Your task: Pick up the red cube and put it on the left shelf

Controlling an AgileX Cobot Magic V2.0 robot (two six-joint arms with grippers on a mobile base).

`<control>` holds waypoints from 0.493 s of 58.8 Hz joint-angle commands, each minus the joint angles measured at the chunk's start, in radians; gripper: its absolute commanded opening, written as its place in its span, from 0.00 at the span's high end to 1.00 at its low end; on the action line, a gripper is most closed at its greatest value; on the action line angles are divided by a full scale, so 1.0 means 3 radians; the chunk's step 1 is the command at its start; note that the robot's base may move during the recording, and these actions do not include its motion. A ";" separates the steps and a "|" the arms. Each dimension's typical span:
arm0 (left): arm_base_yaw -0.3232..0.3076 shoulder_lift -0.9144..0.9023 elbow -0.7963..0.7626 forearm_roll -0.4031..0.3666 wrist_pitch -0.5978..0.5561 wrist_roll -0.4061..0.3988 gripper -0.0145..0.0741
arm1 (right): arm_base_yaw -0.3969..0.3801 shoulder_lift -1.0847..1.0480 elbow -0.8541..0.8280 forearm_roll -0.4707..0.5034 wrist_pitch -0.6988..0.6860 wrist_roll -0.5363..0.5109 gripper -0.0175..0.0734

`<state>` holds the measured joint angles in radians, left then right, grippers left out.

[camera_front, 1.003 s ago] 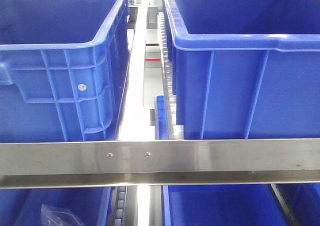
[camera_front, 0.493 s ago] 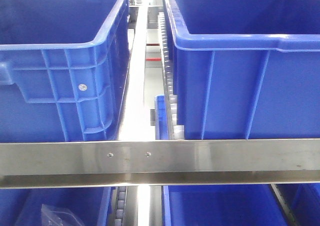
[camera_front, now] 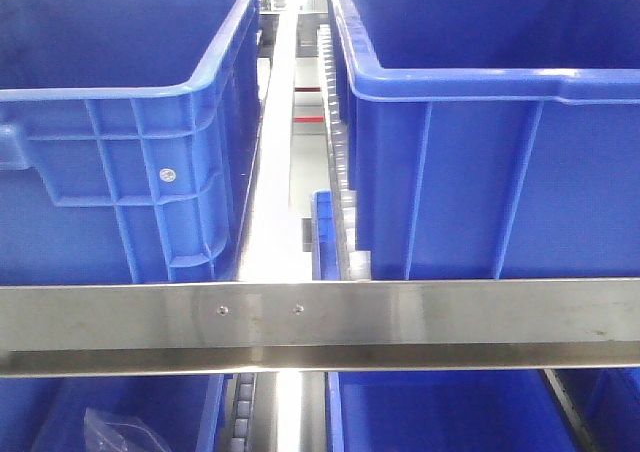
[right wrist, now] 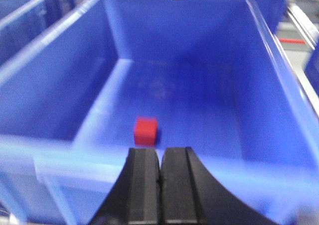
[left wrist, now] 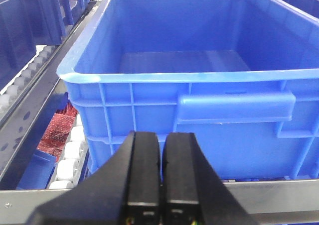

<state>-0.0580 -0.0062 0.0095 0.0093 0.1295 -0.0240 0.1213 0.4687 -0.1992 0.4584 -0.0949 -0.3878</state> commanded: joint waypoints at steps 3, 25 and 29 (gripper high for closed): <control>-0.0015 -0.0053 0.0077 -0.0010 -0.0291 -0.0003 0.72 | -0.0020 -0.0362 0.0254 0.0070 -0.0376 0.0001 0.76; -0.0015 -0.0053 0.0077 -0.0010 -0.0291 -0.0003 0.72 | -0.0231 -0.1334 0.0708 0.0065 -0.0206 -0.0012 0.76; -0.0015 -0.0053 0.0077 -0.0010 -0.0291 -0.0003 0.72 | -0.0325 -0.1431 0.0708 0.0065 -0.0141 -0.0022 0.76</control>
<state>-0.0580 -0.0062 0.0095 0.0093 0.1295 -0.0240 0.0561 0.0635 0.0288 0.4789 -0.0899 -0.3852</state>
